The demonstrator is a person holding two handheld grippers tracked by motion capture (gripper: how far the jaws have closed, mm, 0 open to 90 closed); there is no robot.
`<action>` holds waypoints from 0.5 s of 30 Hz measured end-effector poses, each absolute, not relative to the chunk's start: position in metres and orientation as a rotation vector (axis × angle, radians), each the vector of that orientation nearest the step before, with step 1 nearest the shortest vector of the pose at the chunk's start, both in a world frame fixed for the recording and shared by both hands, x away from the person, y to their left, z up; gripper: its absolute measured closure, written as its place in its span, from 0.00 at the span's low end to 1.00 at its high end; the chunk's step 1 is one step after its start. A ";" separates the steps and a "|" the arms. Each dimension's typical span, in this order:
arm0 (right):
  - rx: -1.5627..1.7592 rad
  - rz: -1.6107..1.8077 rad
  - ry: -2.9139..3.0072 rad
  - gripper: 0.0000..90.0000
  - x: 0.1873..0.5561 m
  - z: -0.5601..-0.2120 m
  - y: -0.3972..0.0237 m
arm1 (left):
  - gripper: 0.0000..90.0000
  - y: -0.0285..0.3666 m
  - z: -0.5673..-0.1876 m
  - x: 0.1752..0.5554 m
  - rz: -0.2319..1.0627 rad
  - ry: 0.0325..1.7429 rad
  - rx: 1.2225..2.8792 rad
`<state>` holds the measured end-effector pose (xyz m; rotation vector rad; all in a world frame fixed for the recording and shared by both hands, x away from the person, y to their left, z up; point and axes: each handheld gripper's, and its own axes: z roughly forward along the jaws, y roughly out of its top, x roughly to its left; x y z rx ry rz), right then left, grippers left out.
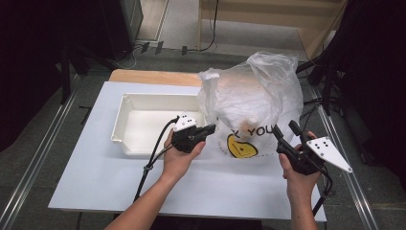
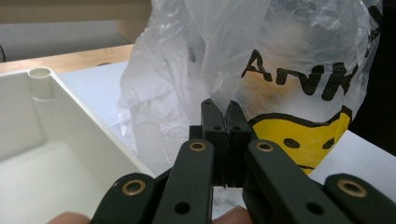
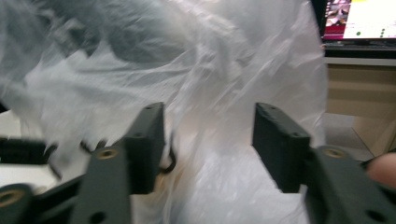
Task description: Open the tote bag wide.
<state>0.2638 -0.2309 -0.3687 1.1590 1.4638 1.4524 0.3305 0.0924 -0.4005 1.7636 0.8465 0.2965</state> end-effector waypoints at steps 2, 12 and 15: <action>1.187 1.445 1.431 0.28 0.264 -0.366 -0.231 | 1.00 0.091 -0.402 0.328 0.291 0.838 1.768; 1.300 1.540 1.543 0.22 0.280 -0.377 -0.220 | 1.00 0.080 -0.410 0.316 0.264 0.806 1.802; 1.300 1.522 1.587 0.55 0.283 -0.388 -0.217 | 1.00 0.079 -0.410 0.315 0.259 0.803 1.804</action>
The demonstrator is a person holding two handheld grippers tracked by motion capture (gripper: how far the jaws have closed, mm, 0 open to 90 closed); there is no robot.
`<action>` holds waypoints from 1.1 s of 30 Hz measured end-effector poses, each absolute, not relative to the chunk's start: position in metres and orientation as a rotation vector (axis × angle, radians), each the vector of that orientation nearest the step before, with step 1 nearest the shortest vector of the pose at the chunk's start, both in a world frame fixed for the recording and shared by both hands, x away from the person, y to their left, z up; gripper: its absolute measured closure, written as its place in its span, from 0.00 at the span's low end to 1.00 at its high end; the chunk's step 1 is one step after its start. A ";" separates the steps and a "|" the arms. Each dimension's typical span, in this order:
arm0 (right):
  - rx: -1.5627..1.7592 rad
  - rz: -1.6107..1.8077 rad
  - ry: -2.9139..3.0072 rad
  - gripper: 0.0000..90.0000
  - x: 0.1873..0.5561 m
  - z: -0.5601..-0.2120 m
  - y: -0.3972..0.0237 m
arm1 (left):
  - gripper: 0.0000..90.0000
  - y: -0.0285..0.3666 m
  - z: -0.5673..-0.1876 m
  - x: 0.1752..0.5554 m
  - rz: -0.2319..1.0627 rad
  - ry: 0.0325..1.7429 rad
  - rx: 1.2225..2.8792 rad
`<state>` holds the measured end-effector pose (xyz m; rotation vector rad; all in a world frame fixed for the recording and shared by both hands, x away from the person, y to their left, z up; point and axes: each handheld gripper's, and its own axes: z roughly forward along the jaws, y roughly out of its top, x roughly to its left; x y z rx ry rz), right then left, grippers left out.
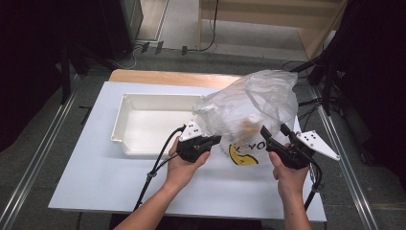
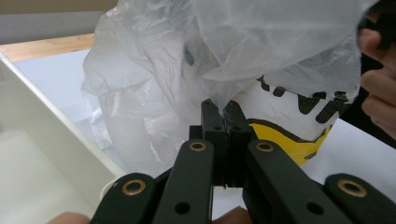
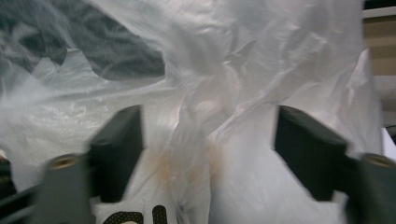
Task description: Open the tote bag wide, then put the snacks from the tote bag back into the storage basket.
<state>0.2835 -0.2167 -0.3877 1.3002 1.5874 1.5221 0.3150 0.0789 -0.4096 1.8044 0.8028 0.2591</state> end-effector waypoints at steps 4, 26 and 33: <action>1.334 1.485 1.600 0.82 0.286 -0.393 -0.219 | 1.00 0.078 -0.409 0.314 0.252 0.793 1.802; 1.339 1.423 1.621 1.00 0.294 -0.413 -0.220 | 0.17 0.096 -0.370 0.309 0.398 0.871 1.650; 1.346 1.417 1.624 1.00 0.294 -0.415 -0.221 | 0.17 0.103 -0.341 0.311 0.426 0.851 1.578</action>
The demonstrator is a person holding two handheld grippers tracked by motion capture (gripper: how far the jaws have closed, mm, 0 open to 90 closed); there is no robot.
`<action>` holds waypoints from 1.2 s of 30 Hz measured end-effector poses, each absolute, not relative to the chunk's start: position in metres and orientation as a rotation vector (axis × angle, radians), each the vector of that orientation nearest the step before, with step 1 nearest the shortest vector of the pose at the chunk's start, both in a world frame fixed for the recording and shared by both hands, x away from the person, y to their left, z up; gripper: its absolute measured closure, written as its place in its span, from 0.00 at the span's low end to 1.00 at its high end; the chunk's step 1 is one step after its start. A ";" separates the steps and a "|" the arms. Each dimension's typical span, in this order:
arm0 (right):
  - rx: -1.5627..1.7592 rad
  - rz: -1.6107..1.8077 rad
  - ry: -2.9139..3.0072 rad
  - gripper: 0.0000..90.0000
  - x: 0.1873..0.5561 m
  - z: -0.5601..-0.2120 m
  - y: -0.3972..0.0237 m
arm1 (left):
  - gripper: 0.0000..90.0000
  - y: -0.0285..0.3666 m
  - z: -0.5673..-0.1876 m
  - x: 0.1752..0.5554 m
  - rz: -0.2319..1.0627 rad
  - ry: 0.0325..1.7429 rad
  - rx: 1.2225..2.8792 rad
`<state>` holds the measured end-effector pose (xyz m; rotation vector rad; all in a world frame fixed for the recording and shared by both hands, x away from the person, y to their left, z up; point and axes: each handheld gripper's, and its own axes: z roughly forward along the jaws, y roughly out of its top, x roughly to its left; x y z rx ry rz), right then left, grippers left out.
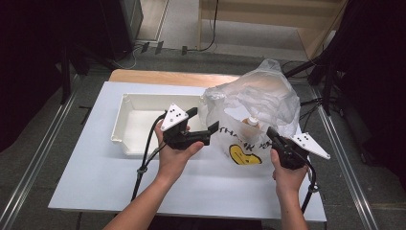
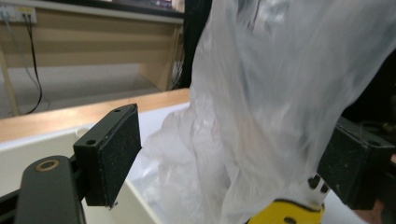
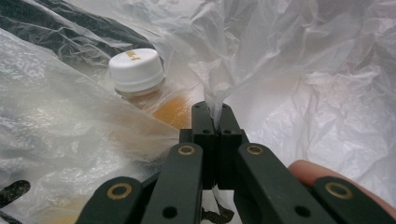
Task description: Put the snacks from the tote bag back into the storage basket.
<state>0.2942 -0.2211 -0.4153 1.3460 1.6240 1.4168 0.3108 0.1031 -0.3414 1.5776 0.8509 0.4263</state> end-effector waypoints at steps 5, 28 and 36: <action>1.330 1.393 1.649 1.00 0.295 -0.418 -0.218 | 0.29 0.100 -0.326 0.306 0.422 0.781 1.536; 1.435 1.415 1.575 0.72 0.300 -0.434 -0.240 | 1.00 0.071 -0.400 0.324 0.242 0.875 1.725; 1.292 1.484 1.457 0.34 0.279 -0.395 -0.234 | 1.00 0.063 -0.406 0.323 0.232 0.875 1.752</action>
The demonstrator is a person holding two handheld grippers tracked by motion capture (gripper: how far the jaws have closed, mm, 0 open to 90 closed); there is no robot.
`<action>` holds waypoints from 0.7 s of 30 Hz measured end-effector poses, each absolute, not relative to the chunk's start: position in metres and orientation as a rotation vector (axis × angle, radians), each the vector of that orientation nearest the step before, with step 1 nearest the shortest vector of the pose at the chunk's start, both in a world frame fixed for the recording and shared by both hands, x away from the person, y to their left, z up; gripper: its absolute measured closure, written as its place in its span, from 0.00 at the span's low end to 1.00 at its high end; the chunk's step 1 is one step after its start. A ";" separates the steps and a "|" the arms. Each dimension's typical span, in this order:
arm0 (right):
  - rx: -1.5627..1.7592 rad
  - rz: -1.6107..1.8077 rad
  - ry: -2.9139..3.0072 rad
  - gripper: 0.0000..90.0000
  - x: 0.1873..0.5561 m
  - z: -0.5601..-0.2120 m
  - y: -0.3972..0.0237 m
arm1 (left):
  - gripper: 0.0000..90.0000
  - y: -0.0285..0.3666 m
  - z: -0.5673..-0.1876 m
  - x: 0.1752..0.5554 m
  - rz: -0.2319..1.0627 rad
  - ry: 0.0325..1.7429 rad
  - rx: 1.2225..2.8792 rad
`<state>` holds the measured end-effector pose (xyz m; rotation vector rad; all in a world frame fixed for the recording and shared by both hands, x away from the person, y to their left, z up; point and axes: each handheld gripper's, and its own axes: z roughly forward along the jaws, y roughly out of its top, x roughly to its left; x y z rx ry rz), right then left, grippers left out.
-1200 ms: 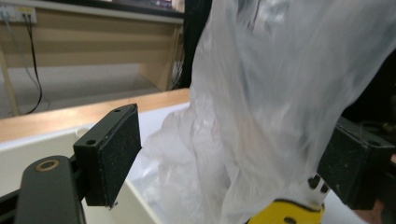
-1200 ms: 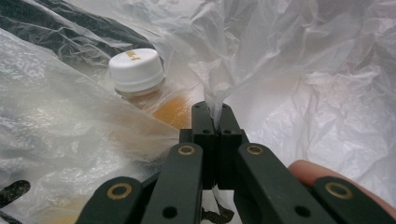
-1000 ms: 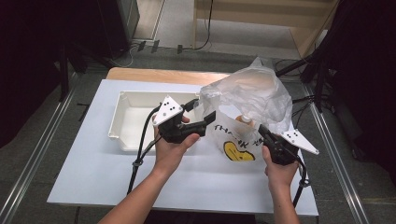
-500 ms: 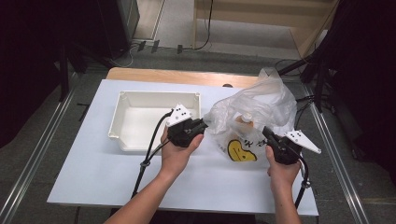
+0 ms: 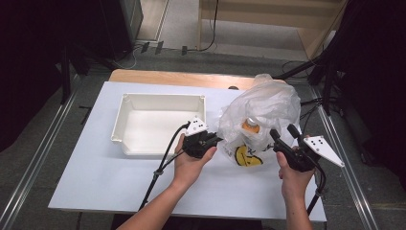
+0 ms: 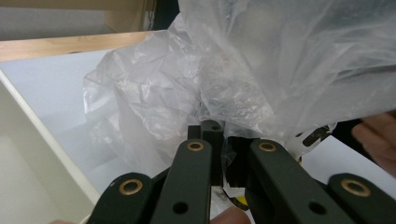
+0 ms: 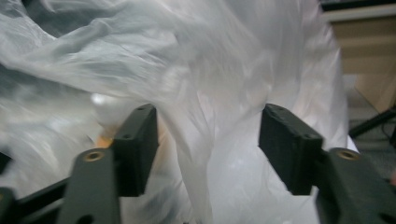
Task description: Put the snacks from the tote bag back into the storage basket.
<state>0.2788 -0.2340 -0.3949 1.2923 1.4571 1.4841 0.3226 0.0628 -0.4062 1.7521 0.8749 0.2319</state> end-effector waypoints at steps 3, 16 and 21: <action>1.218 1.528 1.451 0.30 0.273 -0.380 -0.227 | 1.00 0.061 -0.409 0.322 0.233 0.870 1.762; 1.309 1.484 1.483 0.94 0.289 -0.387 -0.221 | 1.00 0.054 -0.429 0.307 0.216 0.865 1.815; 1.403 1.422 1.511 1.00 0.309 -0.407 -0.225 | 1.00 0.055 -0.438 0.302 0.228 0.876 1.830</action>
